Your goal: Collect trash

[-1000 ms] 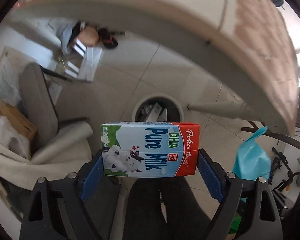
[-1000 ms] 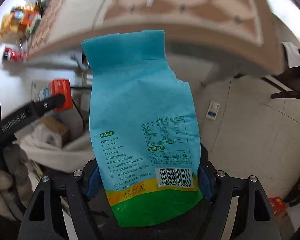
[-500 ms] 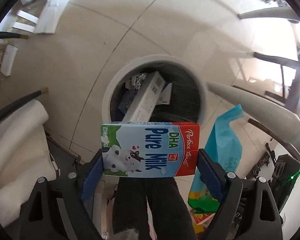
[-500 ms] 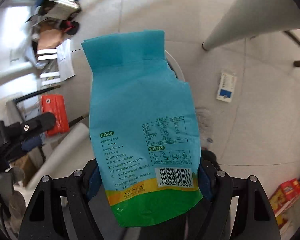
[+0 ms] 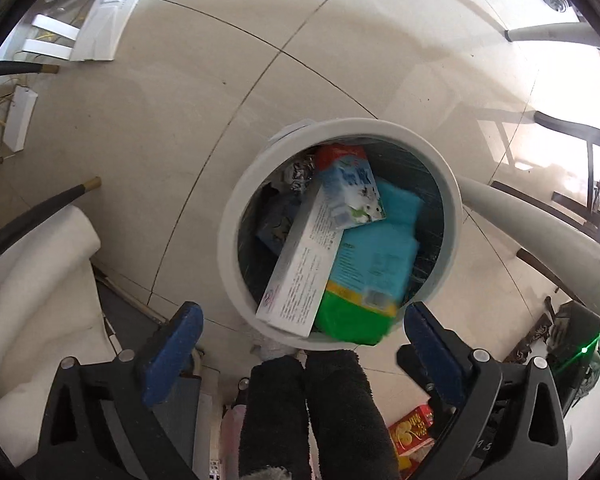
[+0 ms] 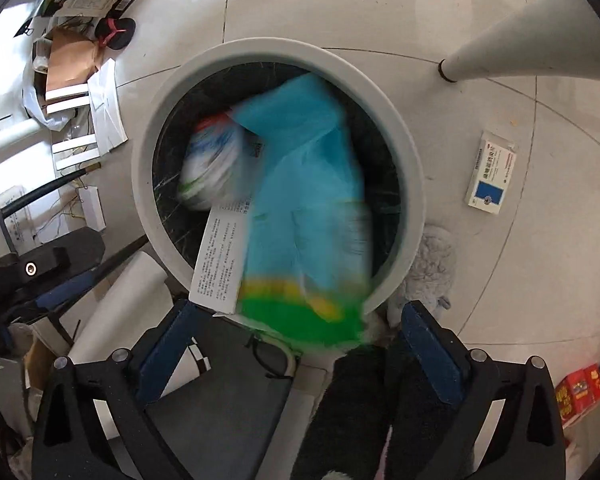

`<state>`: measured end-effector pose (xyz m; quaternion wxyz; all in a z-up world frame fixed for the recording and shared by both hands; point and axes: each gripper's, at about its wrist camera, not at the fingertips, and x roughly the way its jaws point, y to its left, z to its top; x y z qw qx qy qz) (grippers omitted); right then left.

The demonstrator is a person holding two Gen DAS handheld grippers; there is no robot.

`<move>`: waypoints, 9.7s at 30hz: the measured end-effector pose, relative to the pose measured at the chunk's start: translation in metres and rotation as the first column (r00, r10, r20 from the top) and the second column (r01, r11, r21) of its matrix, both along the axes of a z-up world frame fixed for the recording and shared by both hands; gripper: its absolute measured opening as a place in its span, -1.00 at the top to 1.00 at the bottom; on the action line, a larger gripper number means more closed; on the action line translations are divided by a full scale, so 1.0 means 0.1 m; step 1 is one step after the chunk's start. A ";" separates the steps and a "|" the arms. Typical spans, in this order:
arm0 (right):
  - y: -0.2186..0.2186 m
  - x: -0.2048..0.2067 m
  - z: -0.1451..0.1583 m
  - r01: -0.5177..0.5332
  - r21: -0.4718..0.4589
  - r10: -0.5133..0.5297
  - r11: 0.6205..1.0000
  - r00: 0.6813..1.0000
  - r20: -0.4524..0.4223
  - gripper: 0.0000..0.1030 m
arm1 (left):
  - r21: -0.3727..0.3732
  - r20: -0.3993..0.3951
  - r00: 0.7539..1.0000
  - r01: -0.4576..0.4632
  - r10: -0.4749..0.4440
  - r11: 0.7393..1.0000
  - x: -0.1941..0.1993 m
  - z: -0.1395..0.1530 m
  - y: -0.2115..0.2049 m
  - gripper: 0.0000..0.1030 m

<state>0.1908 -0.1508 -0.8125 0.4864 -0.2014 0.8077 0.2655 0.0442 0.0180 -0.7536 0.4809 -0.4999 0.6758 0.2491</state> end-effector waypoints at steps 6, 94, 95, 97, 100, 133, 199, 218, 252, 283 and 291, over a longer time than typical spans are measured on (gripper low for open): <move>-0.01 -0.03 0.36 -0.080 -0.017 0.081 0.997 0.990 0.116 -1.00 | 0.176 -0.048 0.996 0.089 -0.081 0.980 -0.05 0.39 -0.16 -1.00; 4.34 3.73 4.78 -0.388 0.115 0.263 0.914 0.786 0.559 -0.70 | 0.425 0.180 0.981 -0.142 0.070 0.894 3.21 4.08 3.08 -0.31; 4.34 3.75 4.82 -0.392 0.121 0.261 0.912 0.782 0.566 -0.40 | 0.418 0.181 0.982 -0.133 0.060 0.899 3.27 4.04 3.09 -0.24; 4.29 3.88 4.84 -0.375 0.139 0.248 0.916 0.805 0.540 -0.31 | 0.407 0.191 0.981 -0.119 0.043 0.906 3.35 4.00 3.08 0.42; 4.19 4.06 4.85 -0.361 0.148 0.234 0.921 0.814 0.531 -0.28 | 0.406 0.177 0.984 -0.084 0.012 0.910 3.42 3.95 3.02 0.89; 3.02 3.76 5.77 -0.158 0.474 -0.036 0.866 0.926 0.375 0.99 | 0.616 0.259 0.965 -0.136 -0.036 0.776 2.44 5.02 2.06 0.97; 0.12 0.03 0.95 0.025 0.213 -0.029 0.977 0.999 0.017 0.98 | 0.156 0.083 0.997 -0.002 -0.011 0.988 -0.16 0.48 -0.14 0.89; 0.10 -0.01 1.08 -0.187 0.041 0.164 0.982 0.933 0.321 -1.00 | 0.289 -0.046 0.991 0.133 -0.124 0.948 -0.22 0.80 -0.46 -1.00; -1.40 -0.07 6.19 -0.158 0.392 0.049 0.906 0.961 0.273 -1.00 | 0.453 0.278 0.890 0.211 -0.362 0.866 -0.29 5.18 -1.37 -1.00; -1.60 -1.64 7.45 0.032 0.464 -0.209 0.885 0.918 0.336 -1.00 | 0.491 0.453 0.741 0.256 -0.495 0.833 -1.21 6.28 -1.14 -1.00; -1.60 -1.67 7.47 0.016 0.463 -0.192 0.886 0.922 0.336 -1.00 | 0.502 0.454 0.750 0.231 -0.482 0.833 -1.23 6.32 -1.19 -1.00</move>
